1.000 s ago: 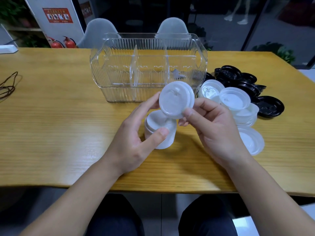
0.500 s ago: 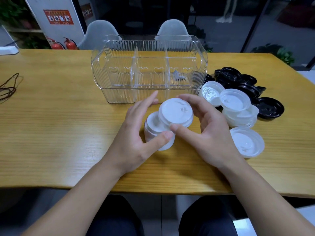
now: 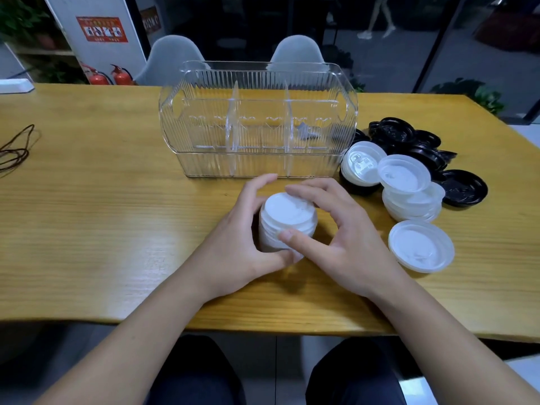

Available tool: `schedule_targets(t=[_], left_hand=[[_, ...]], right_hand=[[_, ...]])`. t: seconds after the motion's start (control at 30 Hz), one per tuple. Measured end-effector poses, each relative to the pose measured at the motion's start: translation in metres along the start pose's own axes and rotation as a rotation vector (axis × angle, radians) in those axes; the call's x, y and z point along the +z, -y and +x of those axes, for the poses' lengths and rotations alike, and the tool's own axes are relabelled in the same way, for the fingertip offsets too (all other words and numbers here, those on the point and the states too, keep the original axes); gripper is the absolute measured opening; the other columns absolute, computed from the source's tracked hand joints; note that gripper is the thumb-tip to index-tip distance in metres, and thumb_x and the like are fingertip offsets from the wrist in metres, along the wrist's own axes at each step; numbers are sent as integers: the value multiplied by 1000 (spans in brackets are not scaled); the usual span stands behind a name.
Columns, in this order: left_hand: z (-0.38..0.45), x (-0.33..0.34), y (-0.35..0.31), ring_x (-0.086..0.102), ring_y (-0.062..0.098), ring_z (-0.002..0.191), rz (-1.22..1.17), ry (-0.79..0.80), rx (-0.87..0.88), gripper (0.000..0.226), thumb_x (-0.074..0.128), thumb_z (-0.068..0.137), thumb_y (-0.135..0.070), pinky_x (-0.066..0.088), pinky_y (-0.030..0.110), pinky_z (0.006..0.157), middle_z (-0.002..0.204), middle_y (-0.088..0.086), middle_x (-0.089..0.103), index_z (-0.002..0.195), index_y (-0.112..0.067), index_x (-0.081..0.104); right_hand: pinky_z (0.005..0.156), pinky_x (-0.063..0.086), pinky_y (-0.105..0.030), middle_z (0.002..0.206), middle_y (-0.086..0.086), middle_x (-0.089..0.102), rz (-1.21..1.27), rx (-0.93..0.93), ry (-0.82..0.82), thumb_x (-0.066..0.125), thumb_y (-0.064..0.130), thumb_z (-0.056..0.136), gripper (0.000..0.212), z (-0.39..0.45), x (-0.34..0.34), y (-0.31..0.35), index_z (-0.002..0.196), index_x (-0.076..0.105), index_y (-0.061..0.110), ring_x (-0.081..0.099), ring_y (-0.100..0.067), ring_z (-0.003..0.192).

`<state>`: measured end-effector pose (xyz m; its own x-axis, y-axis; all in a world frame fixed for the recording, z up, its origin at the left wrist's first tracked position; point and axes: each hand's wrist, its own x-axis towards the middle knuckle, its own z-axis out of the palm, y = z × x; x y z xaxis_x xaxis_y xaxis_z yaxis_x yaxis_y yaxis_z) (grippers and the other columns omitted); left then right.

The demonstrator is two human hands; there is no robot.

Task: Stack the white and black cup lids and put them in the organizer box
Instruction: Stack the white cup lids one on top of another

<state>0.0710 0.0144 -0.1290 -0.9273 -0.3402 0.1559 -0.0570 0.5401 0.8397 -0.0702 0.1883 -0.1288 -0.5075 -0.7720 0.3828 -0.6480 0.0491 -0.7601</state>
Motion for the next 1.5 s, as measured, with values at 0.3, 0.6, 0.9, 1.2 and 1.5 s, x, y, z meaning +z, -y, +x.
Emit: schedule_targets(t=[0.3,0.6,0.9,1.2,1.5], left_hand=[[1,0,2,67,5,138,28,-5,-11,105,102,83,-32,53,45,120,146,-25,69,164,-49,37],[2,0,6,68,9,138,31,-8,-16,106,103,80,-33,53,48,120,145,-25,71,164,-49,40],[4,0,7,70,7,136,5,-13,-19,107,105,79,-36,55,45,119,145,-24,72,166,-44,42],[3,-1,2,71,13,134,-19,2,55,78,98,90,-38,59,47,112,142,-16,73,154,-37,55],[13,14,-9,70,8,131,12,31,35,70,99,87,-45,58,48,113,138,-21,73,144,-41,59]], right_hand=[[122,48,-35,145,16,72,85,-4,-16,81,32,99,48,-1,-3,0,145,72,23,62,-9,144],[119,52,-46,139,13,76,142,35,-13,95,29,89,58,2,-6,-7,143,73,27,67,-15,140],[116,55,-40,131,17,78,63,49,-110,100,37,81,62,-2,-1,-3,137,76,26,69,-8,134],[117,54,-35,144,18,72,-6,69,-63,87,51,92,70,-9,-2,3,154,65,26,65,-4,139],[126,43,-47,160,2,61,-411,21,-357,83,40,101,54,-46,-48,-15,147,69,16,53,-16,153]])
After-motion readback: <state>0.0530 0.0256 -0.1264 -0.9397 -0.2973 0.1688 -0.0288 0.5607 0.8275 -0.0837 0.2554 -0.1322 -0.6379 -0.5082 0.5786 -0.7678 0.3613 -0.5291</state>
